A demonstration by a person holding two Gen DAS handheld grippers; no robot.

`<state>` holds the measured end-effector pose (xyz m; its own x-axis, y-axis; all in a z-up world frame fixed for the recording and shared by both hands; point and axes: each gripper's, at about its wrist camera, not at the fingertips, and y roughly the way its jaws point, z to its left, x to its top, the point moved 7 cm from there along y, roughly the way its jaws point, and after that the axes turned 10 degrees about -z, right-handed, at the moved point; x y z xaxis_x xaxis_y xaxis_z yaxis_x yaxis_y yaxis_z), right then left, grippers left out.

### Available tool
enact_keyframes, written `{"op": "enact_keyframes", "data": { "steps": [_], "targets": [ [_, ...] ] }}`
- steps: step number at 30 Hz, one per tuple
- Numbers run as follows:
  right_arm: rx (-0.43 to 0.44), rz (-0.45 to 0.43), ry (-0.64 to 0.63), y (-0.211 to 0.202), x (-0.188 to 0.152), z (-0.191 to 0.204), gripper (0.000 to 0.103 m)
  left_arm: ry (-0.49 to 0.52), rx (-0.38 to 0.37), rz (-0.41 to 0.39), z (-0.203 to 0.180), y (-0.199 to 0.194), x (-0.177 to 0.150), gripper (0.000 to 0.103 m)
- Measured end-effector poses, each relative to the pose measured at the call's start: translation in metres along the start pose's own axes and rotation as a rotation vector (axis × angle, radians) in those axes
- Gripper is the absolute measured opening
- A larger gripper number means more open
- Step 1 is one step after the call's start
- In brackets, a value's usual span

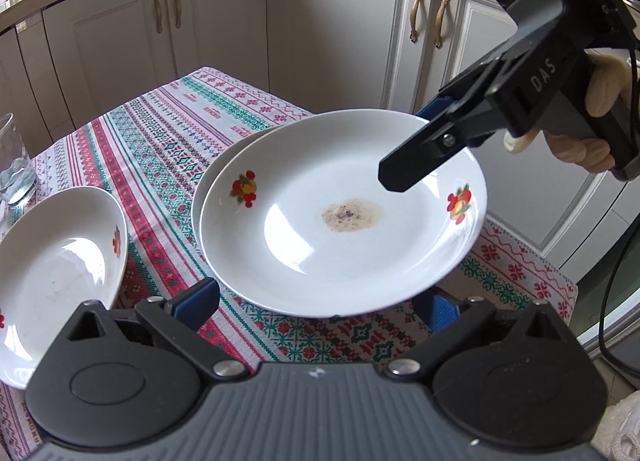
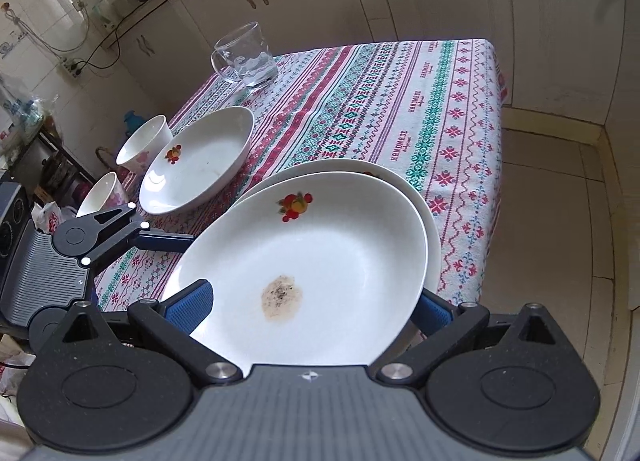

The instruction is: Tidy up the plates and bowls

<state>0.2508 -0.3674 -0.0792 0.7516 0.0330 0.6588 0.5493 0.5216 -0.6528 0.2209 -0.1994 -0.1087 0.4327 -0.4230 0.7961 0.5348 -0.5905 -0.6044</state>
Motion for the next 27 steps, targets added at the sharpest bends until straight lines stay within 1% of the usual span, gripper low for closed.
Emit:
{"op": "enact_keyframes", "data": {
  "steps": [6, 16, 27],
  "targets": [
    [-0.031, 0.007, -0.016, -0.003, -0.002, 0.003, 0.103, -0.009, -0.001, -0.005, -0.001, 0.0, -0.002, 0.102],
    [-0.12, 0.048, -0.1, 0.001, -0.01, 0.014, 0.103, -0.044, -0.013, -0.021, -0.001, 0.0, -0.004, 0.102],
    [-0.191, 0.069, -0.163, 0.004, -0.018, 0.019, 0.103, -0.044, -0.012, -0.043, -0.003, -0.006, -0.003, 0.102]
  ]
}}
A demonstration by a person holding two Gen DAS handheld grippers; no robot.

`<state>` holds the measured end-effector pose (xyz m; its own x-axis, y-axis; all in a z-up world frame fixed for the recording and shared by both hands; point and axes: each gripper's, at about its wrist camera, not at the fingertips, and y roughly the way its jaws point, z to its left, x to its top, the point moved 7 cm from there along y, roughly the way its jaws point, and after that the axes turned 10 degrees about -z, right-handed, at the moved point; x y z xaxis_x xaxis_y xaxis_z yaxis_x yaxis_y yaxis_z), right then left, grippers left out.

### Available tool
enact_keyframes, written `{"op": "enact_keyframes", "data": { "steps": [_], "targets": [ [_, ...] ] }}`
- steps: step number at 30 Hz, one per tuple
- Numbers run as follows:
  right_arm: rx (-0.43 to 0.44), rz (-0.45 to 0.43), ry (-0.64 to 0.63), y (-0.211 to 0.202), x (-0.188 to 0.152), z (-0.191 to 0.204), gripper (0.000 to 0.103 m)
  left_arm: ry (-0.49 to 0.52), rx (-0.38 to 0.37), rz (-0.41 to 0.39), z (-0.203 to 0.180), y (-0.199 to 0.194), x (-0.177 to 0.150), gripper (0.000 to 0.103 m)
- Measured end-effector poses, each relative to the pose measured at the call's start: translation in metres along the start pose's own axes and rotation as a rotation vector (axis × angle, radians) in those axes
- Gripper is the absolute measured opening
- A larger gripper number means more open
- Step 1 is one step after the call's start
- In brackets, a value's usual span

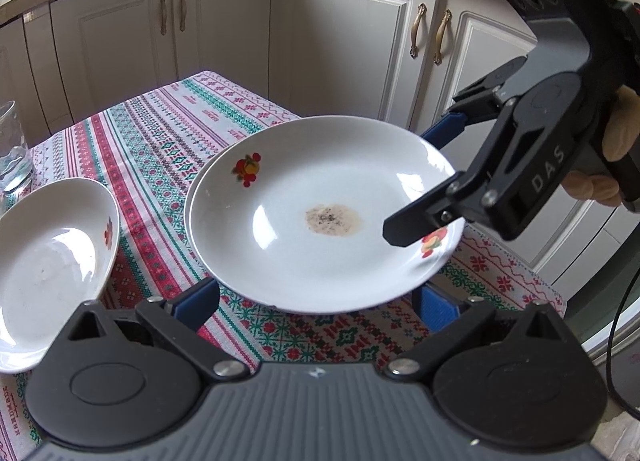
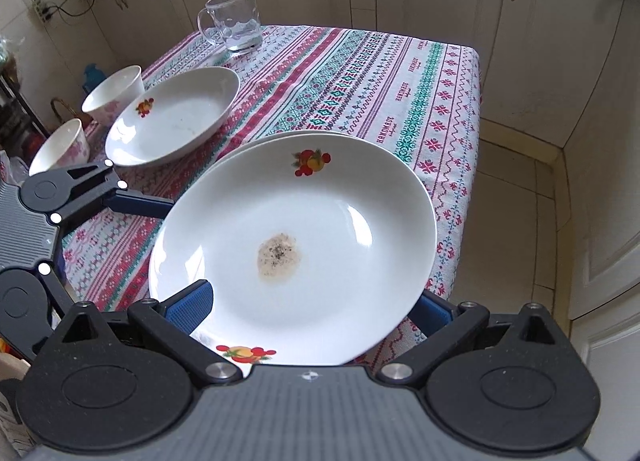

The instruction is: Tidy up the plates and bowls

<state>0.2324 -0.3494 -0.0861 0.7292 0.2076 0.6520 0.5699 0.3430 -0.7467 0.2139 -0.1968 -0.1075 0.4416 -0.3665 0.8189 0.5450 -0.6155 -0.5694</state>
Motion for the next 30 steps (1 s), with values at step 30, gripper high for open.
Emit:
{"op": "enact_keyframes", "data": {
  "steps": [30],
  "targets": [
    [0.009, -0.264, -0.145, -0.036, 0.003, 0.086, 0.103, -0.171, 0.413, -0.138, 0.064, -0.083, -0.032, 0.102]
  ]
}}
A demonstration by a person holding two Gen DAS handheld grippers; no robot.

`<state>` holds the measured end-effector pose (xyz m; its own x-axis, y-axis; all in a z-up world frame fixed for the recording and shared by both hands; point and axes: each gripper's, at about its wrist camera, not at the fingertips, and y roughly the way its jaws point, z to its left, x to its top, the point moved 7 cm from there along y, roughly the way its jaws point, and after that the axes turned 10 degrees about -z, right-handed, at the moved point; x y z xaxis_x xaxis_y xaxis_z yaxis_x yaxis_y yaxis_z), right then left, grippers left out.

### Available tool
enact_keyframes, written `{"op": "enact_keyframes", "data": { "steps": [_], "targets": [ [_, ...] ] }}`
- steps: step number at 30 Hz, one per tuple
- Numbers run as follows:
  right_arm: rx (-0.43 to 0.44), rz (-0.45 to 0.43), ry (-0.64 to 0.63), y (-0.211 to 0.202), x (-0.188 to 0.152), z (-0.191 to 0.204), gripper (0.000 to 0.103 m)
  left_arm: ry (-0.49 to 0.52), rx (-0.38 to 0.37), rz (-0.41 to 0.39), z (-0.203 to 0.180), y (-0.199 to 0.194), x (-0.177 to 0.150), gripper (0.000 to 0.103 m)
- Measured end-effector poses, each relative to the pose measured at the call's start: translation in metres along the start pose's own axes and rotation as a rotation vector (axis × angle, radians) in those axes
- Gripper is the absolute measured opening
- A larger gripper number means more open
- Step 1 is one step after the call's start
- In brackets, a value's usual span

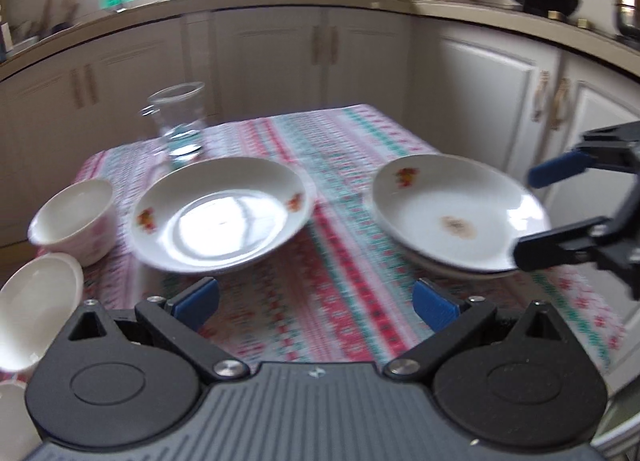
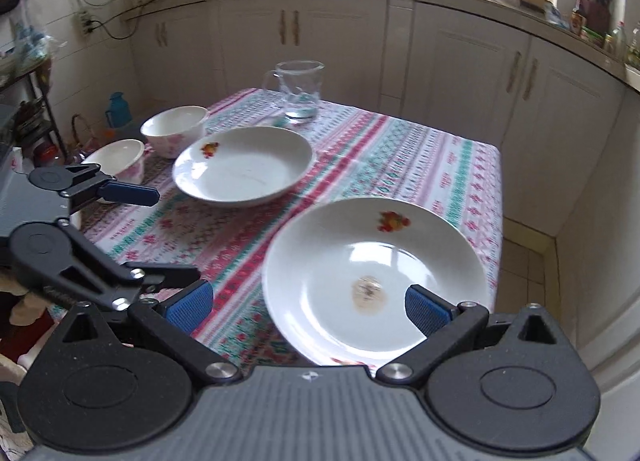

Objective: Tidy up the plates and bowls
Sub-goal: 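Open the right gripper and pull it back from the stacked plates, then grasp the rim of the remaining white flower-decal plate with the right gripper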

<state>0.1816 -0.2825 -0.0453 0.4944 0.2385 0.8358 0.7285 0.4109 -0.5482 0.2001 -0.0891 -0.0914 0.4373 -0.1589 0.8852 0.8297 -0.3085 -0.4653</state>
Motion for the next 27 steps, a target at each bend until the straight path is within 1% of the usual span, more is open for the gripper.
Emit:
{"op": "enact_keyframes", "data": {
  "steps": [4, 8, 18, 20, 27],
  "targets": [
    [0.02, 0.001, -0.009, 0.009, 0.006, 0.01, 0.103, -0.044, 0.083, 0.03, 0.022, 0.009, -0.009, 0.102],
    [0.037, 0.008, -0.022, 0.022, 0.015, 0.016, 0.103, -0.07, 0.119, 0.059, 0.034, 0.022, -0.017, 0.102],
    [0.099, 0.05, -0.066, 0.073, 0.043, 0.017, 0.103, -0.12, 0.12, 0.102, 0.045, 0.056, -0.029, 0.102],
    [0.114, 0.061, -0.073, 0.087, 0.049, 0.016, 0.103, -0.107, 0.13, 0.094, 0.046, 0.058, -0.028, 0.102],
    [0.181, 0.115, -0.088, 0.138, 0.067, 0.013, 0.103, -0.109, 0.138, 0.091, 0.05, 0.07, -0.021, 0.102]
  ]
}}
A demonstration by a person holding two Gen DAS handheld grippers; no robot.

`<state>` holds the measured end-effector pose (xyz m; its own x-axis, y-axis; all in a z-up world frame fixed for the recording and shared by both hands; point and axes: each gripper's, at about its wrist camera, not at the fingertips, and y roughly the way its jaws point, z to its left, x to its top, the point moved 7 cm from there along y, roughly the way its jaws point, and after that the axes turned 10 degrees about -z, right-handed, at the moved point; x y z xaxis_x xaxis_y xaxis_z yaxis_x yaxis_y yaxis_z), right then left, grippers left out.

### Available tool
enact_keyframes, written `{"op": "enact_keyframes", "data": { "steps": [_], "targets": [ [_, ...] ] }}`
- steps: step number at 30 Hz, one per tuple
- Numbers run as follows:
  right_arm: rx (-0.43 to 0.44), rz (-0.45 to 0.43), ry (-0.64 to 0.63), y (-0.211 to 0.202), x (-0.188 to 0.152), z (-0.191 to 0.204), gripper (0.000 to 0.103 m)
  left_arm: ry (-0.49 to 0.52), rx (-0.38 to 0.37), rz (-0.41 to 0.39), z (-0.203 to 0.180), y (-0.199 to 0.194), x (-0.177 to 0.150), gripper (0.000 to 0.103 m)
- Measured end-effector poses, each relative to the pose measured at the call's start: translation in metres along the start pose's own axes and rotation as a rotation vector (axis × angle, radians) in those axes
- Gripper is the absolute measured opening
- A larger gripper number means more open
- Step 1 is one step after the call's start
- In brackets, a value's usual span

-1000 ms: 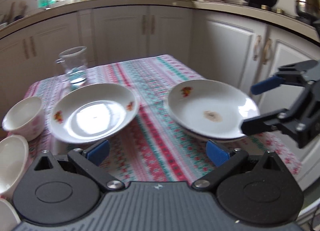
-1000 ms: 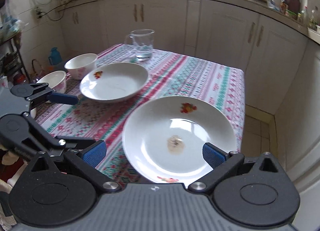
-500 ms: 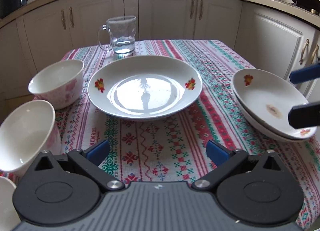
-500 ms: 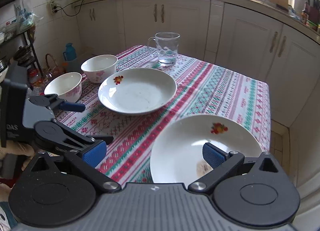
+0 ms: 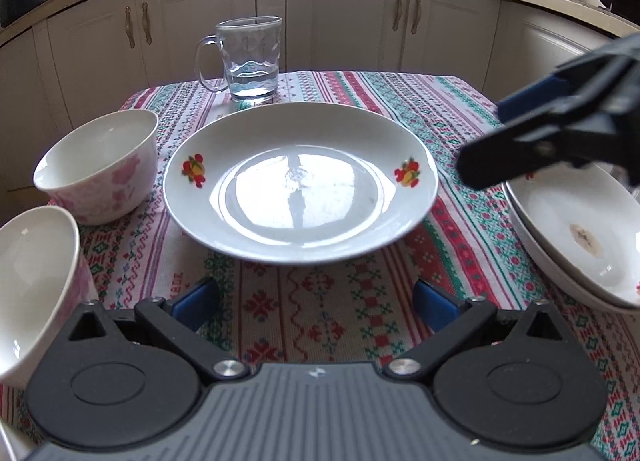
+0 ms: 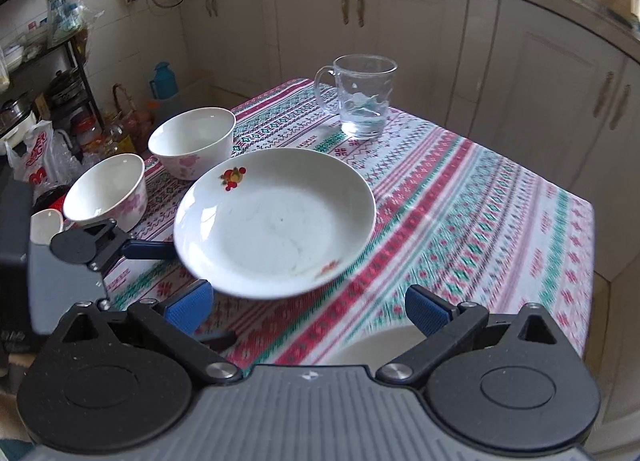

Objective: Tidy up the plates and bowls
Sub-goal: 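Grasp the rim of the remaining white flower-decal plate with the right gripper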

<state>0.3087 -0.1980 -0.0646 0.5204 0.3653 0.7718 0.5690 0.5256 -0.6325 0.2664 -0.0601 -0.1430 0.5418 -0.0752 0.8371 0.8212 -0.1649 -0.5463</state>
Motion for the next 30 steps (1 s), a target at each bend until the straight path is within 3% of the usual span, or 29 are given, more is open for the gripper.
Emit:
{"op": "enact_keyframes", "data": {
  "steps": [11, 18, 30],
  "targets": [
    [0.107, 0.127, 0.032, 0.077, 0.023, -0.019, 0.103, 0.004, -0.005, 0.019, 0.004, 0.011, 0.007, 0.103],
    [0.151, 0.256, 0.055, 0.114, 0.017, -0.028, 0.103, -0.006, 0.004, 0.02, 0.005, 0.013, 0.007, 0.103],
    [0.151, 0.281, 0.082, 0.119, 0.021, -0.032, 0.103, -0.01, 0.009, 0.015, 0.006, 0.012, 0.008, 0.103]
  ]
}}
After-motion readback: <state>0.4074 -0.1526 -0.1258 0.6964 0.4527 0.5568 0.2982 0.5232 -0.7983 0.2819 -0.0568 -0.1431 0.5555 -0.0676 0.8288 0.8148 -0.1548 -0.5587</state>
